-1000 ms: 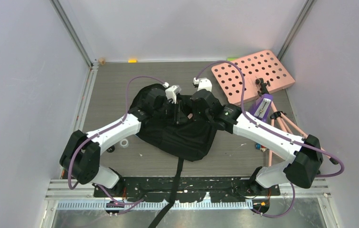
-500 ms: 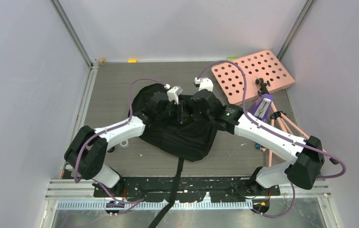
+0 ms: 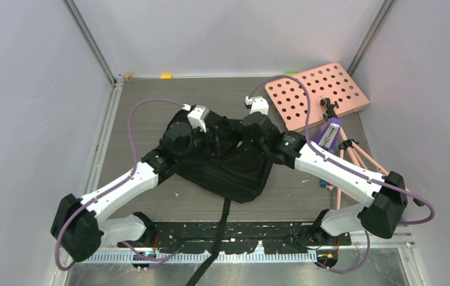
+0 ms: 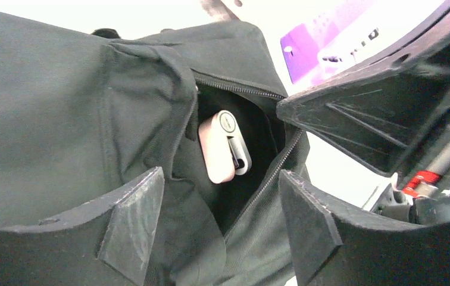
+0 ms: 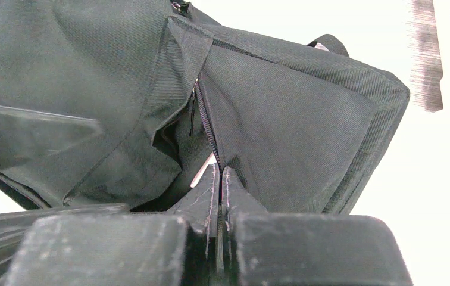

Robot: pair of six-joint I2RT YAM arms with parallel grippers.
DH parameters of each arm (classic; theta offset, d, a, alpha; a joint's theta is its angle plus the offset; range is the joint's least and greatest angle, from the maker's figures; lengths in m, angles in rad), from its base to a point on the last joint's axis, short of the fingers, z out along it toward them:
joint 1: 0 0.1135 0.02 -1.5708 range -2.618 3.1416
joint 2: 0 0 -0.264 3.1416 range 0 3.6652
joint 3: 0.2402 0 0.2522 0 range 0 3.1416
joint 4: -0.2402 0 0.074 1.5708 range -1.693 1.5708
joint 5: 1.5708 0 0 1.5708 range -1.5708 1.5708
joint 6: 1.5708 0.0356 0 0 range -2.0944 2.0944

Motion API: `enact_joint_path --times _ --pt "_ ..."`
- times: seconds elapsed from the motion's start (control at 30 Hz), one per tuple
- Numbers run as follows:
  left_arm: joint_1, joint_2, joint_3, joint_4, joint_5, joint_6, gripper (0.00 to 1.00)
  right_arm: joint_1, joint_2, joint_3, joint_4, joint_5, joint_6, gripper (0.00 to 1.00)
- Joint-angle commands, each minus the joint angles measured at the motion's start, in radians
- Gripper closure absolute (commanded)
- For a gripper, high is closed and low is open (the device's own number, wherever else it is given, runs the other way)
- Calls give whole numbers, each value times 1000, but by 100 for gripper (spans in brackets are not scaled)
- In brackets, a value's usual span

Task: Pack the student bag
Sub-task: Place the stationery in the student bag.

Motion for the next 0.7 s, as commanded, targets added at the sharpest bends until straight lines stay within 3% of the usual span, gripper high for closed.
enact_joint_path --times 0.0,0.13,0.23,0.4,0.67 --pt "-3 -137 2 -127 -171 69 24 -6 -64 0 23 69 -1 100" --pt "12 -219 65 -399 -342 81 15 -12 -49 4 9 129 -15 100" --pt "95 -283 59 -531 -383 22 11 -40 -41 4 6 139 -20 100" --pt "292 -397 -21 -624 -312 -92 10 -109 -50 -4 5 124 -24 100" --pt "323 -435 -117 -669 -384 -179 10 -167 -67 -21 -3 122 -32 100"
